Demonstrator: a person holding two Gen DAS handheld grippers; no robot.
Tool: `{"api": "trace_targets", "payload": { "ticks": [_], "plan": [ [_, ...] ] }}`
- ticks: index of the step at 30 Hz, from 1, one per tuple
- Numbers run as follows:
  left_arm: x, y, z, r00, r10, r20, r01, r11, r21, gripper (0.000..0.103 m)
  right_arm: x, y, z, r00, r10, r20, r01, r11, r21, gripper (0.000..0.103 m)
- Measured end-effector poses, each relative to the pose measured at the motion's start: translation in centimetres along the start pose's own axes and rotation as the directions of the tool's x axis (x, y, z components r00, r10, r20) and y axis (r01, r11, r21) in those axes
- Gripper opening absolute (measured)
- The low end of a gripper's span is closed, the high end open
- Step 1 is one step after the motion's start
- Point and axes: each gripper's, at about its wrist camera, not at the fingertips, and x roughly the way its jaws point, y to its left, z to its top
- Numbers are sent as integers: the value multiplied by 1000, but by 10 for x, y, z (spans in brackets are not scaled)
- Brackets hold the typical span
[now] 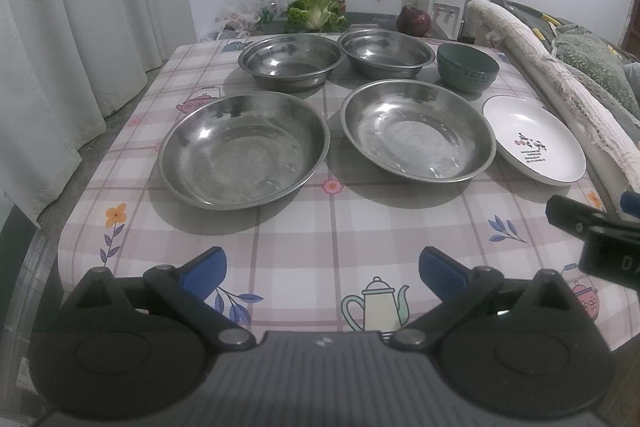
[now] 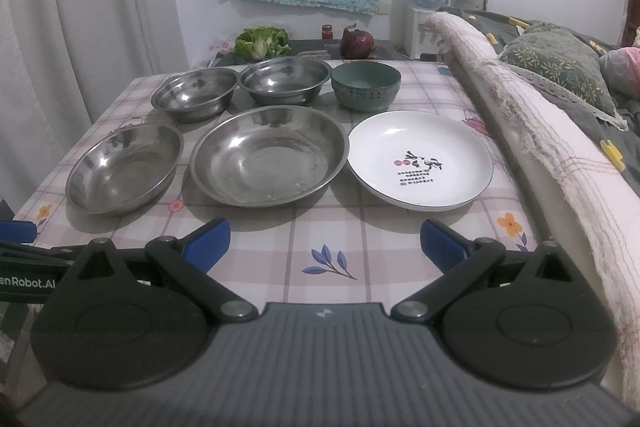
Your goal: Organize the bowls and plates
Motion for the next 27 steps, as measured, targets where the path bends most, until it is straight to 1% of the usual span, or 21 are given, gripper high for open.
{"api": "trace_targets", "payload": {
  "ticks": [16, 27],
  "plan": [
    [6, 7, -1, 1000, 5, -16, -5, 1000, -12, 103, 1, 0, 0, 1000, -3, -2, 3, 1000, -2, 102],
    [22, 12, 7, 999, 9, -42, -10, 1000, -26, 103, 15, 1, 5, 1000, -30, -10, 30, 999, -22, 102]
  ]
}}
